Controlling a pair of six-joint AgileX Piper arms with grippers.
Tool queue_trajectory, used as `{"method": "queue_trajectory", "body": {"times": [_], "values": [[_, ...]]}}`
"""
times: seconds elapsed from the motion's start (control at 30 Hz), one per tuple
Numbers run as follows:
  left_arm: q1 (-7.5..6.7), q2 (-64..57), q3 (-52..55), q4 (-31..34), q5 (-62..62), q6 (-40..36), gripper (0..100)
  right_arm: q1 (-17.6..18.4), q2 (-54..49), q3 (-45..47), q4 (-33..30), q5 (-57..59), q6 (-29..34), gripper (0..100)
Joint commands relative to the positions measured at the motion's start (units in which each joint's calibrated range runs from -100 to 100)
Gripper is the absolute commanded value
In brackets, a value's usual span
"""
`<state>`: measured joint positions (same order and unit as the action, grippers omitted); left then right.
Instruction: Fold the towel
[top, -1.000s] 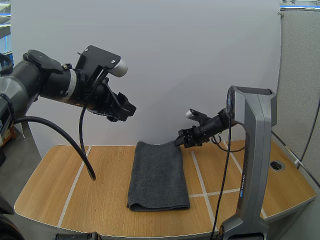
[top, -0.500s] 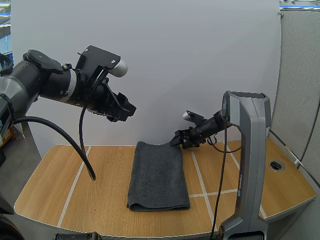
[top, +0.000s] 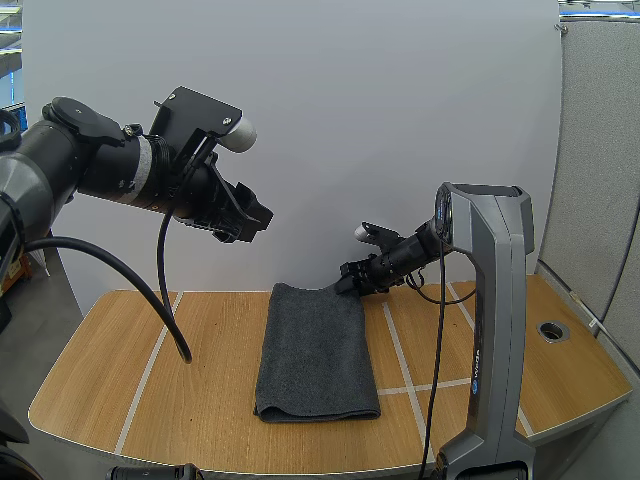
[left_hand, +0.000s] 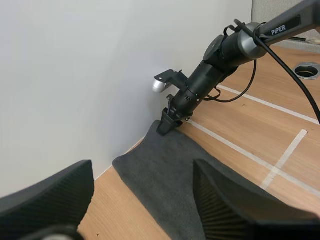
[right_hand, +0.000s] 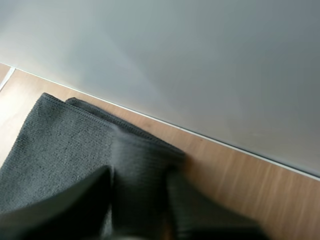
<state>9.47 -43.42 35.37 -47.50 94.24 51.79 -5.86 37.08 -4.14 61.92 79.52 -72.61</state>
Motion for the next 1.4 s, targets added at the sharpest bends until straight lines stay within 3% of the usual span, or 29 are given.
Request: {"method": "queue_trajectory", "body": {"times": [0.0,0.47,0.97,1.37], "values": [[0.05,-0.5,0.1,-1.0,-0.3,-0.6,92,-0.8,-0.2,-0.5,-0.1,-0.8,1.2,0],[0.05,-0.5,0.1,-1.0,-0.3,-0.6,92,-7.3,-4.2,2.4,-8.4,16.0,3.0,0],[-0.18,-6.2,0.1,-1.0,-0.3,-0.6,92,-13.0,-23.4,27.8,-14.9,17.1,-5.4,0],[-5.61,-7.9,0.1,-1.0,-0.3,-0.6,92,-18.2,-33.7,47.5,-15.5,14.7,-12.2,0]]}}
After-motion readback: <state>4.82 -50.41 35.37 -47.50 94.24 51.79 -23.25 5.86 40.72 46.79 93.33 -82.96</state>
